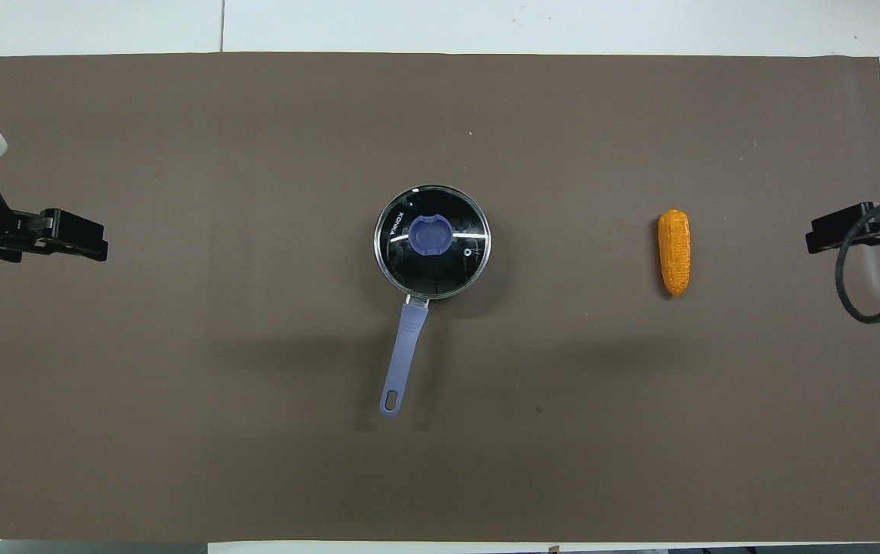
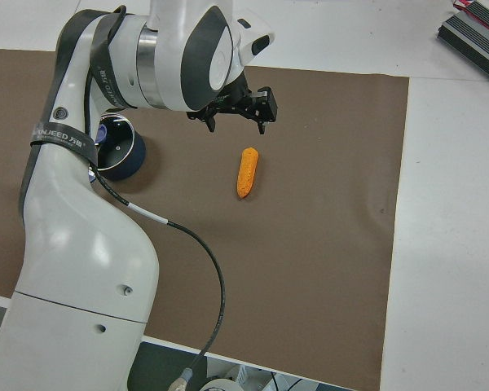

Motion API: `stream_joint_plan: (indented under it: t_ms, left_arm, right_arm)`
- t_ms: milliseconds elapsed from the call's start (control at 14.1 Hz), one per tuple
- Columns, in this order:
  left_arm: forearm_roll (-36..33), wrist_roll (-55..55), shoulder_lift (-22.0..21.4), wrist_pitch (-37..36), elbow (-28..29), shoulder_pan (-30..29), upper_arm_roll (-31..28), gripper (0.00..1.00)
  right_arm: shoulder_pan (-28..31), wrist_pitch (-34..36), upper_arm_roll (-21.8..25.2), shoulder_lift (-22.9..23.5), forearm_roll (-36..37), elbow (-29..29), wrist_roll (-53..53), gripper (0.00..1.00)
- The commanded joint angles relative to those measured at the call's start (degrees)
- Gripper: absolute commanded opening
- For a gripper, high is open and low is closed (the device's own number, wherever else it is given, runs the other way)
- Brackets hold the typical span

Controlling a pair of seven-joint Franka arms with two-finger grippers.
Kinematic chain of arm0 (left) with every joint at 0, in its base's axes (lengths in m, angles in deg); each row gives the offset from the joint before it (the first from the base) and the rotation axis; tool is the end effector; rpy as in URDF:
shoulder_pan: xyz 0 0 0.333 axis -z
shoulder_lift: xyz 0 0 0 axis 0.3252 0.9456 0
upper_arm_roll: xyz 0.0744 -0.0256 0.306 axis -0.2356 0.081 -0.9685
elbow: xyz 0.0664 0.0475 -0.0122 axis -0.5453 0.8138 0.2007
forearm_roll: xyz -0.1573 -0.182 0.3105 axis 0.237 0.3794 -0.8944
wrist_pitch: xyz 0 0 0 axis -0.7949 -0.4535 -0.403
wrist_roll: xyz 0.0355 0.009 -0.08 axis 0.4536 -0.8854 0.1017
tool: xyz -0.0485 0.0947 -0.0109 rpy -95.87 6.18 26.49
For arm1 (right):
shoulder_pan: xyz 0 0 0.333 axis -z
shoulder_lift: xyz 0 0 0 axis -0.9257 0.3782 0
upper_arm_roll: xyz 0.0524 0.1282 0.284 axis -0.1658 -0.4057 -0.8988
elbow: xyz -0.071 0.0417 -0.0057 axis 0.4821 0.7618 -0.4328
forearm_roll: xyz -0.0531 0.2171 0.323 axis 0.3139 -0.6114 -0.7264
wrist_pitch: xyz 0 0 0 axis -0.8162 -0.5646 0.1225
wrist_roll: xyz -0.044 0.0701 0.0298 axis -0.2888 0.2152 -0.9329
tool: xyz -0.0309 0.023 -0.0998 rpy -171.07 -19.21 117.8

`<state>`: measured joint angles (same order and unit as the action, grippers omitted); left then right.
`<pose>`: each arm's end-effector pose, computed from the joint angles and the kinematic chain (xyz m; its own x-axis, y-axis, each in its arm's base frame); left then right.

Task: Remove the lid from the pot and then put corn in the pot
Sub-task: 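Move the left gripper toward the pot while the right gripper starts moving, then grasp the lid knob with the left gripper while the right gripper grasps the corn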

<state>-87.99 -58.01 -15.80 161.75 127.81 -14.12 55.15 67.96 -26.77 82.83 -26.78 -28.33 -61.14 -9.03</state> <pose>0.5416 -0.0622 0.5965 0.9953 -0.0772 -0.0583 -0.0764 -0.9969 0.0161 0.5478 -0.0212 0.6065 0.9978 0.0488 -0.0455 0.0490 -0.9988 0.0031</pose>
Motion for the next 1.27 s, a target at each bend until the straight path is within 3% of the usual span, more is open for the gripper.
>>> stream_joint_plan:
  t_ms: [0, 425, 637, 779, 991, 1204]
  left_arm:
    - [-0.98, 0.32, -0.74, -0.99, 0.64, 0.50, -0.06, 1.00]
    - [-0.63, 0.67, -1.00, 1.36, 1.35, 0.76, -0.06, 1.00]
    - [1.21, 7.32, 0.57, 4.44, 0.30, 7.34, 0.12, 1.00]
    - [4.01, 10.41, 6.44, 3.58, -6.08, 12.26, 0.03, 1.00]
    - [4.65, 17.88, 20.05, 2.08, -19.26, 19.46, 0.12, 1.00]
    - [4.47, 18.16, 26.14, 4.79, -22.38, 24.03, 0.12, 1.00]
  right_arm:
    - [-0.01, 1.08, -0.35, -0.27, -0.35, 0.32, 0.42, 1.00]
    - [-0.19, 0.29, -0.61, -0.54, -0.44, -0.29, -0.11, 1.00]
    - [-0.19, -0.32, -0.61, -0.71, -0.53, -0.82, 0.59, 1.00]
    - [-0.19, -8.63, -0.61, -3.16, -0.62, -7.63, 3.39, 1.00]
    - [-2.63, -19.80, -0.87, -5.99, -0.79, -19.51, 7.78, 0.99]
    - [-3.96, -31.66, -0.87, -0.47, -1.05, -25.85, 11.75, 0.99]
